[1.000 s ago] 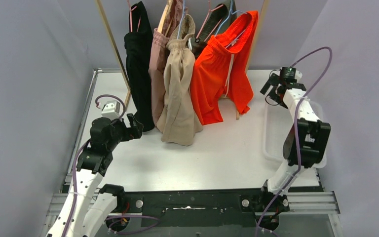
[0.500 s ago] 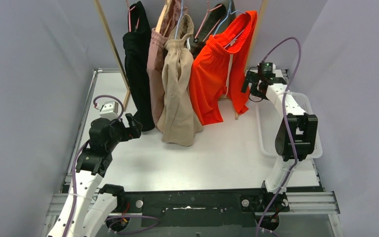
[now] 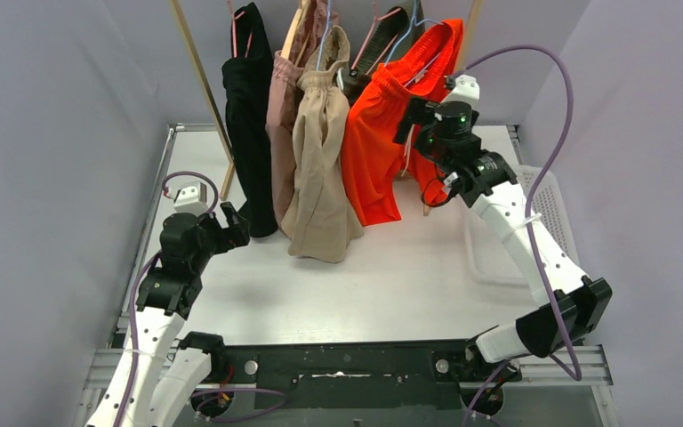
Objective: Remove the shorts from the hanger
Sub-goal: Pick up the hanger from the clothes rod.
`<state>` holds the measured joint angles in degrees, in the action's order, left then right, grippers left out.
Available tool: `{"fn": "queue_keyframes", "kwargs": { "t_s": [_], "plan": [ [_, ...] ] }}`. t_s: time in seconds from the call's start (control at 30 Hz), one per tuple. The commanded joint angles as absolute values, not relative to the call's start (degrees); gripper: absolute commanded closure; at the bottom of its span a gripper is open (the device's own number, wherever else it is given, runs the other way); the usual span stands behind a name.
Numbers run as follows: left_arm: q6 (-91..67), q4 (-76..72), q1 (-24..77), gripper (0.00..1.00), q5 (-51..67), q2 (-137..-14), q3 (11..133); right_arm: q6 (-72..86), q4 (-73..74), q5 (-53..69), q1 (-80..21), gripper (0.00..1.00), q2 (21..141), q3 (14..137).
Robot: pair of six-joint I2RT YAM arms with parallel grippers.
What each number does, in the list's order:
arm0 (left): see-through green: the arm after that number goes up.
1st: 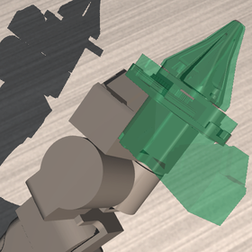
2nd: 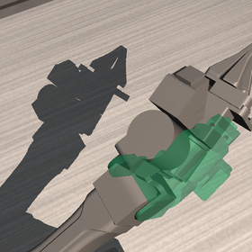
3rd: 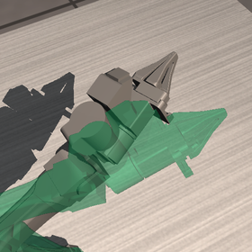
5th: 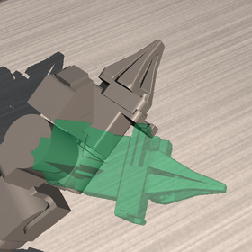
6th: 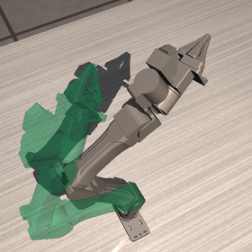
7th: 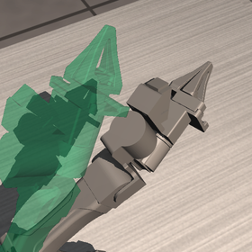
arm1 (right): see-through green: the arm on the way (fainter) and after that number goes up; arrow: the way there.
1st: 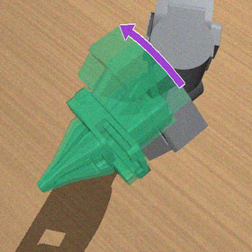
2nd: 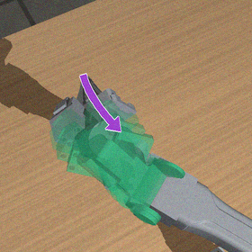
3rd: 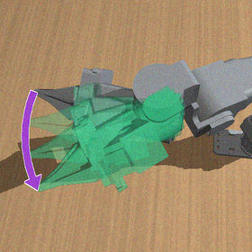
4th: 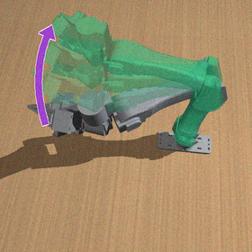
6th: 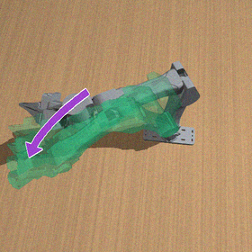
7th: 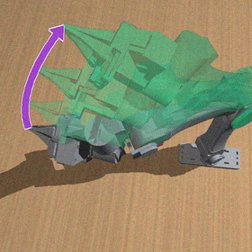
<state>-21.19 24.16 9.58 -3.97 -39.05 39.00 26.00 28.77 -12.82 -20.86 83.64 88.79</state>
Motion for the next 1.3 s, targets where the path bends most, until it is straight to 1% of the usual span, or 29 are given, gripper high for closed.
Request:
{"fn": "queue_keyframes", "kwargs": {
  "t_s": [0.0,0.1,0.33,0.47,0.6,0.7,0.77,0.8,0.87,1.03,1.13,1.17,1.2,1.23,1.27],
  "plan": [
    [-21.73,21.62,9.32,0.15,-5.16,-38.16,40.94,27.57,18.29,-17.57,-28.61,0.05,81.54,91.41],
    [-21.53,21.94,9.32,0.15,-5.16,-37.73,40.91,27.04,15.69,-19.29,-31.80,0.06,83.15,94.96],
    [-21.53,22.56,9.27,0.15,-5.55,-36.76,40.80,24.63,11.32,-23.90,-33.54,0.09,89.82,104.71],
    [-21.54,22.59,9.29,0.15,-5.80,-36.42,40.78,24.89,11.39,-24.88,-33.07,0.08,93.68,111.21],
    [-21.62,22.59,9.32,0.15,-5.86,-36.46,40.66,28.05,14.18,-21.02,-31.07,0.10,97.43,118.75],
    [-21.59,22.33,9.40,0.15,-5.44,-36.69,40.46,30.09,14.13,-19.16,-29.77,0.18,98.74,120.13],
    [-21.62,22.08,9.32,0.15,-5.26,-36.74,40.43,32.73,14.81,-15.66,-27.45,0.29,99.97,120.85],
    [-21.62,22.11,9.32,0.15,-5.26,-36.74,40.43,35.35,15.50,-12.72,-25.92,0.33,100.70,121.30],
    [-21.57,22.15,9.32,0.15,-5.21,-36.74,40.42,37.71,15.91,-7.09,-23.45,0.33,101.74,121.84],
    [-21.53,22.06,9.32,0.15,-5.11,-36.75,40.28,37.79,14.07,0.22,-22.72,0.32,103.26,122.67],
    [-21.52,21.92,9.32,0.15,-4.86,-36.81,40.19,38.12,13.64,1.08,-22.69,0.36,103.89,123.41],
    [-21.53,22.01,9.29,0.15,-4.75,-36.82,40.25,38.22,13.30,1.06,-22.68,0.48,103.94,123.15],
    [-21.51,21.98,9.31,0.15,-4.74,-36.83,40.13,38.46,12.94,1.01,-22.69,0.54,103.94,122.89],
    [-21.53,21.97,9.32,0.15,-4.67,-36.80,40.16,38.83,12.48,0.97,-22.63,0.57,103.78,122.42],
    [-21.48,21.99,9.32,0.15,-4.59,-36.82,40.17,39.25,11.96,1.04,-22.69,0.58,103.64,121.90]
  ]
}}
